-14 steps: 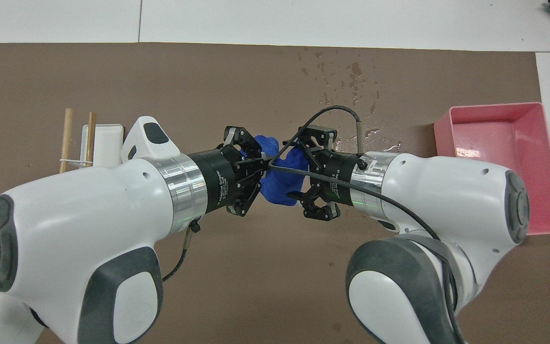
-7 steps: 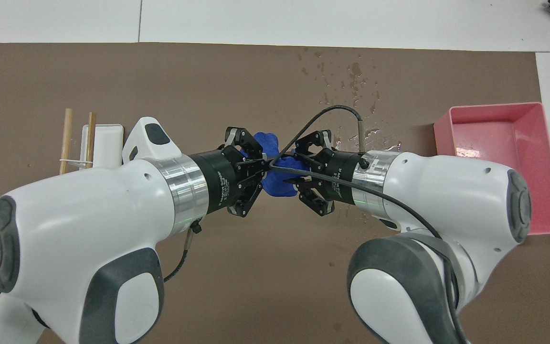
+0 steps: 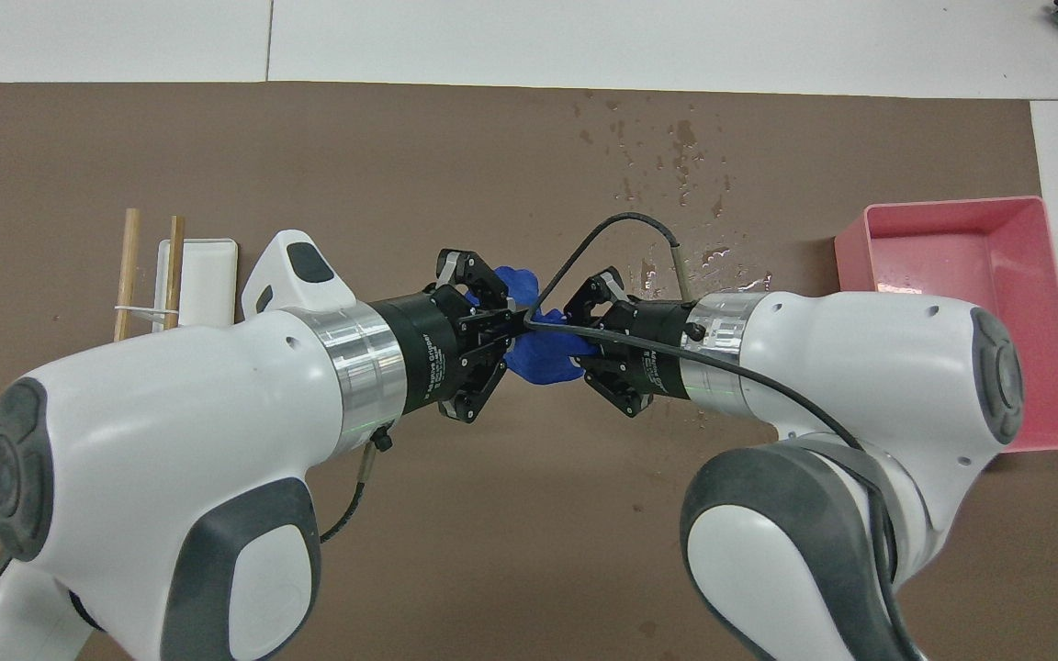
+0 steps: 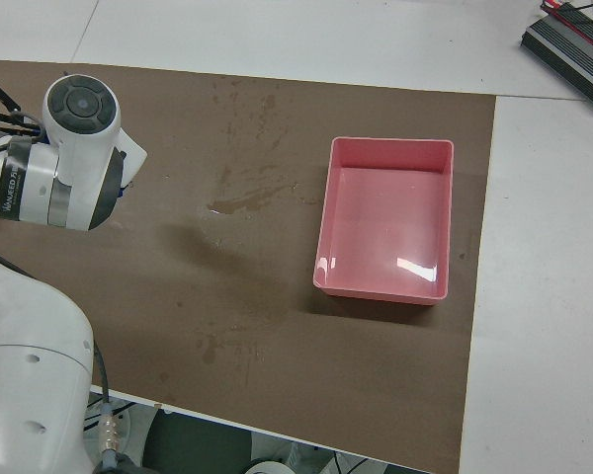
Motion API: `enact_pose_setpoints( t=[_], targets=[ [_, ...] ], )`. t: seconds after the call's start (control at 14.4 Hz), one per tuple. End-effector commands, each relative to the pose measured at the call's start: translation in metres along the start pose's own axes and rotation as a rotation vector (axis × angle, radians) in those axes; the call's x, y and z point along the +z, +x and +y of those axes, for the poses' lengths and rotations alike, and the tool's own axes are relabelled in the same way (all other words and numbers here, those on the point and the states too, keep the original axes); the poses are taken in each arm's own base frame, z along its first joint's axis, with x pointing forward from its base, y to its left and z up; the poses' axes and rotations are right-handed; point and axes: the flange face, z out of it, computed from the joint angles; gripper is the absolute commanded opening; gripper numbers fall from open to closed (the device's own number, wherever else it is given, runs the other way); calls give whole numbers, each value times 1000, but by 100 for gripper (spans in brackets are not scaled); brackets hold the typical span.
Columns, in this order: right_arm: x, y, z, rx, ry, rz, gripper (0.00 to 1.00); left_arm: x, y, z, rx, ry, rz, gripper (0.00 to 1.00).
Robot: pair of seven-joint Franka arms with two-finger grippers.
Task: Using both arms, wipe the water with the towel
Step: 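Grasp the towel with the right gripper while the left gripper releases, then lower the towel onto the spill with the right gripper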
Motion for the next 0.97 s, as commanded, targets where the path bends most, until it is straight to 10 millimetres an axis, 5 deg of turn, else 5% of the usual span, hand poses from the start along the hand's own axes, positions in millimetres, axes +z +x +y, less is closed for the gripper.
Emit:
enact_pose_setpoints(
  t=[0.0,0.28,0.69,0.9],
  targets=[
    [-4,4,3,-33,-14,3,0,-12,3,0,71,-25,11,100],
    [-2,6,9,-133,-86,31,0,-25,44,16,220,-5,89,100],
    [-23,46,25,-387,-233,49,0,-53,143,25,716,245,240,100],
    [-39,84,44,-566,-375,25,0,-65,170,21,1020,448,284,100]
  ],
)
